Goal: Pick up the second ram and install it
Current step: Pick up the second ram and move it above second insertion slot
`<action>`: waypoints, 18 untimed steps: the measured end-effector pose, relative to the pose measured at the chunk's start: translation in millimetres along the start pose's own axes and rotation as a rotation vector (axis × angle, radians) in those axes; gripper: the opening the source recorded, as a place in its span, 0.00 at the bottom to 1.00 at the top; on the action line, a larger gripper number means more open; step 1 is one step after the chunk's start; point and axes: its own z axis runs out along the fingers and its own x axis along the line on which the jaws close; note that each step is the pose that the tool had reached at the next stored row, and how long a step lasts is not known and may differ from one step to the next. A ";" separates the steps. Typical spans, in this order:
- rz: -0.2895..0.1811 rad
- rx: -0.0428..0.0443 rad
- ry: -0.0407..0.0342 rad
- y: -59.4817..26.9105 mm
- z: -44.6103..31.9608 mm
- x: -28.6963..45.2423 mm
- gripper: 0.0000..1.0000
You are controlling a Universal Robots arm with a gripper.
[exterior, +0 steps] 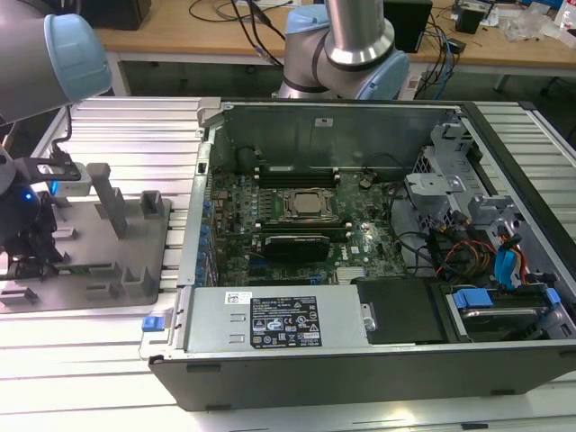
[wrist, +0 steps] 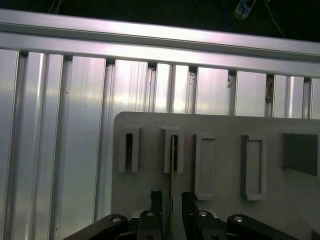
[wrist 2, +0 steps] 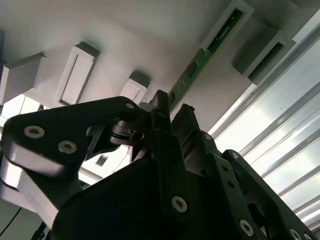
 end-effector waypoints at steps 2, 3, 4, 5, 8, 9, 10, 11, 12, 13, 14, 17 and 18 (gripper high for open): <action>0.000 -0.0001 0.0001 -0.2 0.1 -0.5 0.28; 0.000 -0.0001 0.0001 -0.2 0.1 -0.9 0.28; 0.000 -0.0001 0.0001 -0.2 0.2 -1.1 0.28; 0.000 -0.0001 0.0001 -0.2 0.2 -1.2 0.28; 0.000 -0.0001 0.0001 -0.3 0.3 -2.2 0.19; 0.000 -0.0002 0.0001 -0.3 0.3 -2.3 0.19; 0.000 -0.0002 0.0002 -0.3 0.3 -2.3 0.19; 0.000 -0.0003 0.0002 -0.1 0.1 0.1 0.19; 0.000 -0.0002 0.0001 0.0 0.1 0.7 0.19; 0.000 -0.0001 0.0001 0.0 0.1 0.7 0.19; 0.000 -0.0001 0.0001 -0.1 0.2 1.0 0.19; 0.000 -0.0002 0.0001 0.0 0.1 1.1 0.19; 0.000 -0.0001 0.0001 0.0 0.2 1.2 0.19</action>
